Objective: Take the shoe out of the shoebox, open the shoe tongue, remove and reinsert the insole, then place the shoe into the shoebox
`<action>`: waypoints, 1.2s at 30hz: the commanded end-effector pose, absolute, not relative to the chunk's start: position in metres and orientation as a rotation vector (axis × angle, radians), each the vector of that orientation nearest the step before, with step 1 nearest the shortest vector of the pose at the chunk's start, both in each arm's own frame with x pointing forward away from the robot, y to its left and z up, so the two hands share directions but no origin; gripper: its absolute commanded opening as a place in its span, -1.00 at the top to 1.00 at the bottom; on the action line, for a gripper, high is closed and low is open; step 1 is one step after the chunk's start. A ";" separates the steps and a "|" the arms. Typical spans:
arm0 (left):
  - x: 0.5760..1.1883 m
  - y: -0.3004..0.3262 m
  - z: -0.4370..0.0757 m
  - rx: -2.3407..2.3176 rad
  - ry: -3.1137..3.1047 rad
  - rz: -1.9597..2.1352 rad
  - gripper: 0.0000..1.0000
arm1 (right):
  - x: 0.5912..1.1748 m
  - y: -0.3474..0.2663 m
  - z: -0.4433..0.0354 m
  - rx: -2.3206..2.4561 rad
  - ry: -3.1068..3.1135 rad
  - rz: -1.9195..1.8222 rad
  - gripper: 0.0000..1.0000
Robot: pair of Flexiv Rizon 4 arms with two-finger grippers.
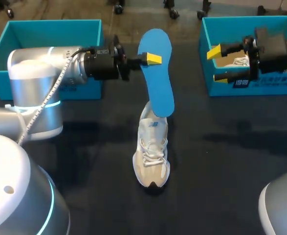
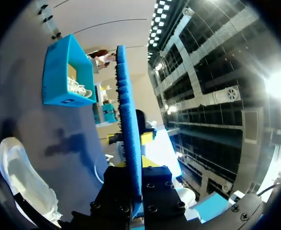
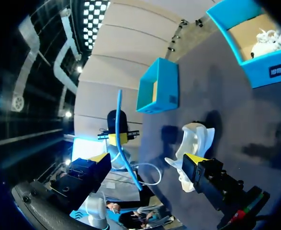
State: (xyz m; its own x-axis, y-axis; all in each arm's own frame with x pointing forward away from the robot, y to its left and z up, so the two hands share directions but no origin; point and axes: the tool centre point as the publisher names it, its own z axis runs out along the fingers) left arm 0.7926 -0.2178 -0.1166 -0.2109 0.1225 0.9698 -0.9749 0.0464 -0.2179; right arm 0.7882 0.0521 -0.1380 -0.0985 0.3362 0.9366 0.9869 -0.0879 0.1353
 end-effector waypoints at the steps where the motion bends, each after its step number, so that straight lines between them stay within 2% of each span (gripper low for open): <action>1: 0.801 -0.214 -0.120 0.931 -1.341 1.389 1.00 | 0.789 0.055 -0.148 -1.341 -1.383 -1.311 -1.00; 23: 0.819 -0.207 -0.110 0.507 -1.709 1.795 1.00 | 0.792 0.055 -0.160 -1.267 -1.280 -1.350 -1.00; 36: 0.828 -0.208 -0.114 -0.145 -2.071 2.120 1.00 | 0.794 0.055 -0.161 -1.250 -1.277 -1.375 -1.00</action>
